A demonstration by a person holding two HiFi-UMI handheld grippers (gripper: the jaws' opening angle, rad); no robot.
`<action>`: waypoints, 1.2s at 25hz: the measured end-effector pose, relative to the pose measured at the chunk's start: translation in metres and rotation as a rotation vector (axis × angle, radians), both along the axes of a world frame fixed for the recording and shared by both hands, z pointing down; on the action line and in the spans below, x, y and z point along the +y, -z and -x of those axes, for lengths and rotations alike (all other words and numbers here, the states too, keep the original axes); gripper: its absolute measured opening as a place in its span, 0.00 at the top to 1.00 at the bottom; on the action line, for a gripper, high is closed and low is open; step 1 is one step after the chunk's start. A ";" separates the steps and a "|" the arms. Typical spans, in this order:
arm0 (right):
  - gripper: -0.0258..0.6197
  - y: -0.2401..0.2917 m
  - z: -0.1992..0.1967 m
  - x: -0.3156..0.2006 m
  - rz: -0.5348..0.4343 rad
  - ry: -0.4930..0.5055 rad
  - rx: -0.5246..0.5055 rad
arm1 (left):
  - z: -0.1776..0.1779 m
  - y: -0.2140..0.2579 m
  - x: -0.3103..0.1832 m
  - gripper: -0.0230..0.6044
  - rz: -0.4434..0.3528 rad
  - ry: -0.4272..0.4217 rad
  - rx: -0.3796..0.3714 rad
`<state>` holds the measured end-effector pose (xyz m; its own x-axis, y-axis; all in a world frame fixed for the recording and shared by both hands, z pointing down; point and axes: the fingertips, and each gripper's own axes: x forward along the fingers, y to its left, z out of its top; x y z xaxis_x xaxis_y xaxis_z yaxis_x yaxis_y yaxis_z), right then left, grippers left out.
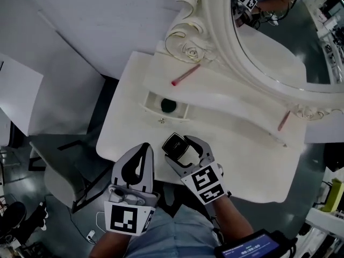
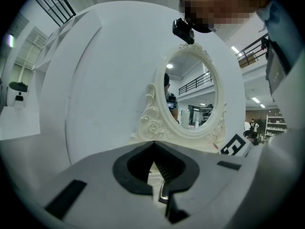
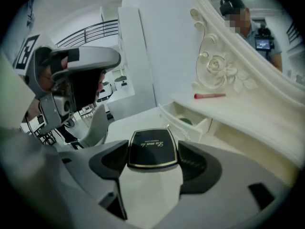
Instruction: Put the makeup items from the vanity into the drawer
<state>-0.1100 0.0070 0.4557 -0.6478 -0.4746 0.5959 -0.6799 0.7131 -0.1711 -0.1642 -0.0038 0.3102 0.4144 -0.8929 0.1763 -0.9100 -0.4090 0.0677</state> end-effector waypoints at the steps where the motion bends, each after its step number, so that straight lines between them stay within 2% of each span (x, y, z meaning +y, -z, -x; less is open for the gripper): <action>1: 0.46 0.013 0.001 -0.004 -0.014 -0.001 -0.016 | 0.000 0.008 -0.002 0.96 -0.017 -0.002 -0.001; 6: 0.46 0.061 0.000 -0.038 -0.088 -0.018 -0.047 | 0.004 0.041 -0.018 0.96 -0.093 0.008 0.004; 11: 0.46 0.067 0.000 -0.062 -0.077 -0.041 -0.036 | 0.011 0.052 -0.032 0.96 -0.114 0.012 0.018; 17: 0.46 0.045 -0.001 -0.080 0.023 -0.061 -0.020 | 0.017 0.043 -0.055 0.96 -0.093 0.004 0.043; 25: 0.46 0.021 0.000 -0.099 0.225 -0.146 -0.088 | 0.026 0.031 -0.086 0.96 -0.055 -0.016 0.062; 30: 0.45 0.017 0.007 -0.107 0.237 -0.194 -0.100 | 0.031 0.024 -0.104 0.96 -0.033 -0.032 0.072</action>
<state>-0.1168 -0.1004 0.4384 -0.6194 -0.4506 0.6429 -0.7709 0.5040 -0.3895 -0.1952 -0.1080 0.2863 0.4535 -0.8837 0.1159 -0.8896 -0.4410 0.1188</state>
